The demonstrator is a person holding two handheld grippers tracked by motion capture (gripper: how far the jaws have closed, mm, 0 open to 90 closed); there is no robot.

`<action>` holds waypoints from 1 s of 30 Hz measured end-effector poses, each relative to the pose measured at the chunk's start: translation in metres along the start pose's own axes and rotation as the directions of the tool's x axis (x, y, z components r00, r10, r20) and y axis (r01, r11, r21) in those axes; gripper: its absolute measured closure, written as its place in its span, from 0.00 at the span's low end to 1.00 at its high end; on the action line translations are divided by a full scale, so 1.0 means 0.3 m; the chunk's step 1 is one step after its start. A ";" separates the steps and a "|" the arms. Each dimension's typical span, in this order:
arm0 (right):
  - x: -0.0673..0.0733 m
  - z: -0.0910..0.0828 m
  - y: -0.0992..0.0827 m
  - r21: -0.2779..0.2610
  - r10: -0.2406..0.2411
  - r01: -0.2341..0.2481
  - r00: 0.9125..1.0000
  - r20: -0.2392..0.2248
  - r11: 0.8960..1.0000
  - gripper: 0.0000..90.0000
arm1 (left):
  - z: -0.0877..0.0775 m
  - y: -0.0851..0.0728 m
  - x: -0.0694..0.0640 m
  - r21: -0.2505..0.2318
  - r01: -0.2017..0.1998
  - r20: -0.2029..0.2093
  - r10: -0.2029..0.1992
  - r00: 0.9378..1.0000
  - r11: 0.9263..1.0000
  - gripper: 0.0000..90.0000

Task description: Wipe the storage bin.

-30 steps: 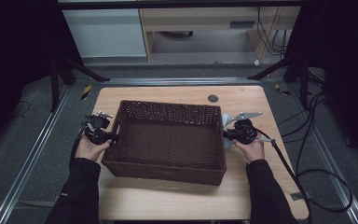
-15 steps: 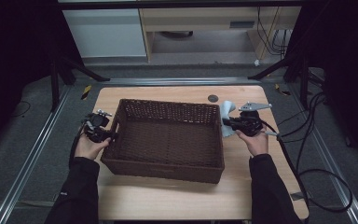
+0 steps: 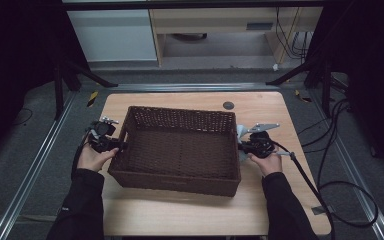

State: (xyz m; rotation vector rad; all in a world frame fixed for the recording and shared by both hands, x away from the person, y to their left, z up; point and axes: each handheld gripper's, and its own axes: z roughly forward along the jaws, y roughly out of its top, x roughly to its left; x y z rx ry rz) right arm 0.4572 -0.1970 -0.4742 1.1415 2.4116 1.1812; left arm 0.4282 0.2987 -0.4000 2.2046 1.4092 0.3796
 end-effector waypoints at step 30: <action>0.071 -0.071 -0.058 0.009 0.015 -0.015 1.000 -0.014 1.000 0.93 | 0.006 -0.049 -0.013 0.029 0.025 0.014 -0.025 1.000 0.999 0.85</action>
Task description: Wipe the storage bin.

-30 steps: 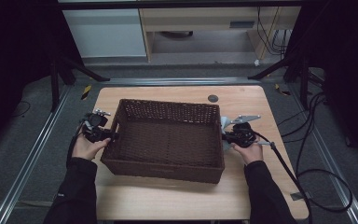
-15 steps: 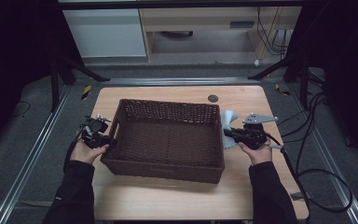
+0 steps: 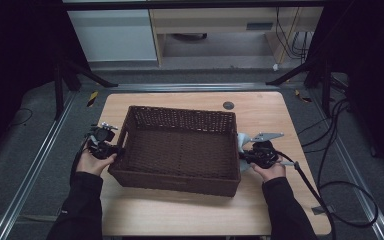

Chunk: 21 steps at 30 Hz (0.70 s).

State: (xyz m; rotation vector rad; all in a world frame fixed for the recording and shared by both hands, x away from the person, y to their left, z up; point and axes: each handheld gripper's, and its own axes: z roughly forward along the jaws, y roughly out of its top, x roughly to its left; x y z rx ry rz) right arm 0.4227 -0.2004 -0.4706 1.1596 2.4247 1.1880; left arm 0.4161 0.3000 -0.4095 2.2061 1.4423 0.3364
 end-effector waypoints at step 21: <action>0.016 -0.060 0.046 -0.062 -0.035 0.036 0.999 0.016 0.997 0.93 | 0.029 0.050 0.022 -0.020 0.038 -0.009 -0.038 0.999 0.999 0.86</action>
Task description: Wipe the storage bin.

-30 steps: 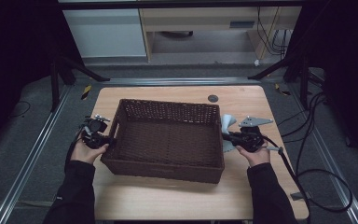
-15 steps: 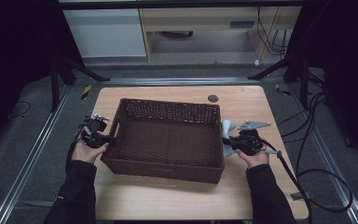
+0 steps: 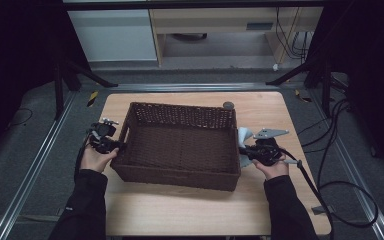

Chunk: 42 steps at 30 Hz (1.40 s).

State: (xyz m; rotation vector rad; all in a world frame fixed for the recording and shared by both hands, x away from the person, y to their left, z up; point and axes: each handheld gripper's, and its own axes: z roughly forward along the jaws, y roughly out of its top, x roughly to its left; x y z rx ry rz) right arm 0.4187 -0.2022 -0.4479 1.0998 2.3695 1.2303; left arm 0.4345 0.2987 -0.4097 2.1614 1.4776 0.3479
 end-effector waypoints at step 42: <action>0.046 -0.029 -0.048 0.013 0.022 -0.022 1.000 -0.019 1.000 0.93 | -0.021 -0.029 -0.031 0.004 -0.023 -0.057 0.023 0.998 1.000 0.84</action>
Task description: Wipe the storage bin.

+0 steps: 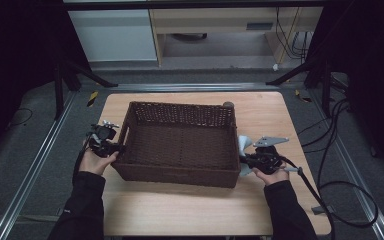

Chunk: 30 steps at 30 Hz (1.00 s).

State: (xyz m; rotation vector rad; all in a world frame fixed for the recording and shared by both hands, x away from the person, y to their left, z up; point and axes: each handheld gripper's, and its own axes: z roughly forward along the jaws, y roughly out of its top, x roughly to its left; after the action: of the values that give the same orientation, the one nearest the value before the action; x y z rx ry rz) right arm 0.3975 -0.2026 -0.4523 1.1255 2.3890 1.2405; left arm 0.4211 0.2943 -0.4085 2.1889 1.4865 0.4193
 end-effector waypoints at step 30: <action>0.015 -0.035 0.027 -0.055 0.008 -0.009 1.000 -0.021 0.998 0.94 | 0.028 0.044 0.036 -0.012 0.020 -0.018 -0.020 1.000 1.000 0.84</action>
State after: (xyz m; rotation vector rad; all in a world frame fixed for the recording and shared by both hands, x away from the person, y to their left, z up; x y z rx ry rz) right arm 0.3935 -0.2028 -0.4389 1.1130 2.3527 1.3184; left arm 0.4397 0.2985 -0.4086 2.1643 1.5103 0.4409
